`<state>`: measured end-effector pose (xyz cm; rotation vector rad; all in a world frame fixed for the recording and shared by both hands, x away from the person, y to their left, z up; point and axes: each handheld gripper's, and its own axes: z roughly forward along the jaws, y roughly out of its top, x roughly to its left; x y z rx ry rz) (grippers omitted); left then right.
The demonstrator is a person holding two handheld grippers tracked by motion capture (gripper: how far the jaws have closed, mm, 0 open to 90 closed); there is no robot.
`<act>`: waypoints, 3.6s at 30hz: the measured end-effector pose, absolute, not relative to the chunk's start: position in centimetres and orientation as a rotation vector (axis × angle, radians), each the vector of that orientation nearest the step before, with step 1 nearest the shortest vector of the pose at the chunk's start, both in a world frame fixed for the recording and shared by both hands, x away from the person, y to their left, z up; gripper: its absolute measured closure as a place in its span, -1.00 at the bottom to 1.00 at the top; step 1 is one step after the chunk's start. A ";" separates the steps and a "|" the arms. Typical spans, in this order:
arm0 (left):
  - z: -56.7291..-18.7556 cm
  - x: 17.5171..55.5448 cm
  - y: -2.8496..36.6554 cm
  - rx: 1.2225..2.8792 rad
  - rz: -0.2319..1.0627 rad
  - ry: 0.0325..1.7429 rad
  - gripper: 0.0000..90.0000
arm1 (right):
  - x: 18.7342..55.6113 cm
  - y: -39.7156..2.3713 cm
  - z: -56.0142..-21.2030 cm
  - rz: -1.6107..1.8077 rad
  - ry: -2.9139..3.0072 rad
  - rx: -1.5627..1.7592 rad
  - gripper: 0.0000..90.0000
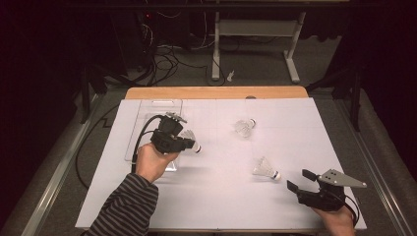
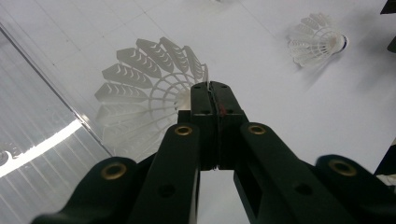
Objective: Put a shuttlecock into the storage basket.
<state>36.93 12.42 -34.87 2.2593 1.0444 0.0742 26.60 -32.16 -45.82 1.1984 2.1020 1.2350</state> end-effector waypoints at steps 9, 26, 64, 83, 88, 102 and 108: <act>-34.8 36.9 12.8 2.247 0.074 1.053 0.98 | 26.6 -32.2 -45.8 1.235 2.102 1.197 -0.40; -34.5 36.9 13.6 2.225 0.089 1.067 0.98 | 26.6 -32.2 -45.8 1.235 2.102 1.198 -0.40; -34.3 37.2 15.9 2.161 0.127 1.133 0.98 | 26.6 -32.2 -45.8 1.236 2.100 1.204 -0.40; -34.5 37.9 17.7 2.103 0.154 1.203 0.98 | 26.6 -32.2 -45.8 1.236 2.100 1.204 -0.40; -34.5 38.1 18.2 2.078 0.165 1.221 0.98 | 26.6 -32.2 -45.8 1.235 2.100 1.206 -0.40; -34.7 38.7 19.5 2.020 0.184 1.273 0.98 | 26.6 -32.2 -45.8 1.236 2.099 1.207 -0.40; -34.9 39.0 20.1 2.005 0.200 1.302 0.98 | 26.6 -32.2 -45.8 1.236 2.098 1.210 -0.40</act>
